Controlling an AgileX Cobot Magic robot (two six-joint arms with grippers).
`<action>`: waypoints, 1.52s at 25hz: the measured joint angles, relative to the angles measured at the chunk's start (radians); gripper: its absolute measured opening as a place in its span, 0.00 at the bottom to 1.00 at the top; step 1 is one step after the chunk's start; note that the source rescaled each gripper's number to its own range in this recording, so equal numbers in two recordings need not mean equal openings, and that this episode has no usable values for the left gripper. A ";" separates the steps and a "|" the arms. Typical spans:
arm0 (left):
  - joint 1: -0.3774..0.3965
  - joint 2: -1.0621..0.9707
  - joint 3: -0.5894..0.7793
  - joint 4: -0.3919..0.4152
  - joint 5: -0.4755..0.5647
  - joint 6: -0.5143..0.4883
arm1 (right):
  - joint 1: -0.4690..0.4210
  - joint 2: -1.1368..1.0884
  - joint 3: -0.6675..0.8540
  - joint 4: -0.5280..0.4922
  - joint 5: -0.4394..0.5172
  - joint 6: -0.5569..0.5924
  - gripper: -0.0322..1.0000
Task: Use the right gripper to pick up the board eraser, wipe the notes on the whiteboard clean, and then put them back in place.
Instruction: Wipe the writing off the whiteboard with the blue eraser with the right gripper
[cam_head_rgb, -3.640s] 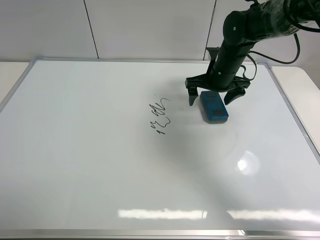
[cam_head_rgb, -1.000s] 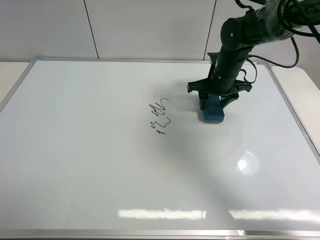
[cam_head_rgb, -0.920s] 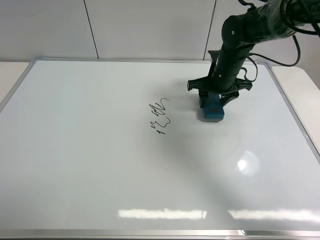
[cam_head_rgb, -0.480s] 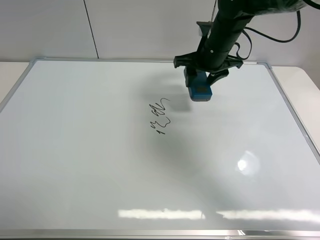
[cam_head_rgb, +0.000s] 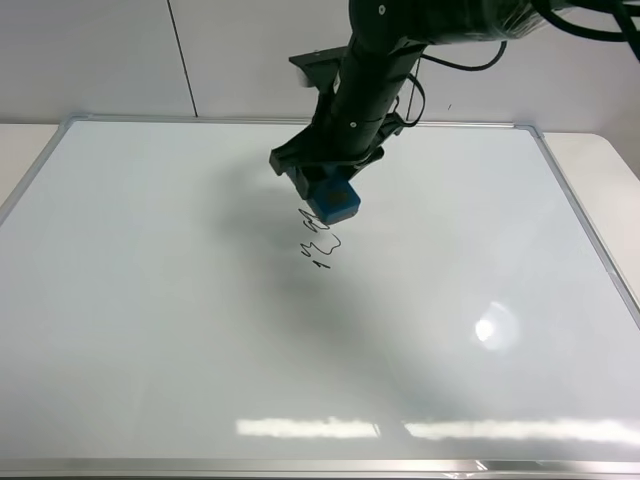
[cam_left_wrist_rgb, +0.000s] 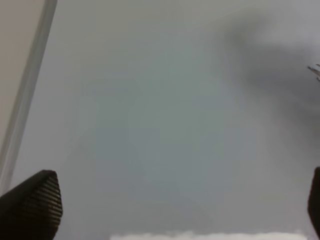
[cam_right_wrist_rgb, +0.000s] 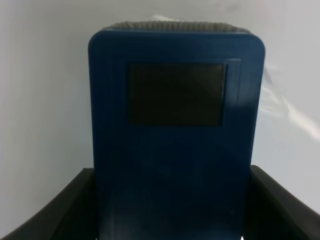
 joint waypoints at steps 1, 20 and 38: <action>0.000 0.000 0.000 0.000 0.000 0.000 | 0.013 0.001 0.000 0.000 -0.005 -0.006 0.05; 0.000 0.000 0.000 0.000 0.000 0.000 | 0.103 0.192 -0.001 0.039 -0.051 -0.069 0.05; 0.000 0.000 0.000 0.000 0.000 0.000 | 0.090 0.207 -0.010 -0.099 -0.074 0.040 0.05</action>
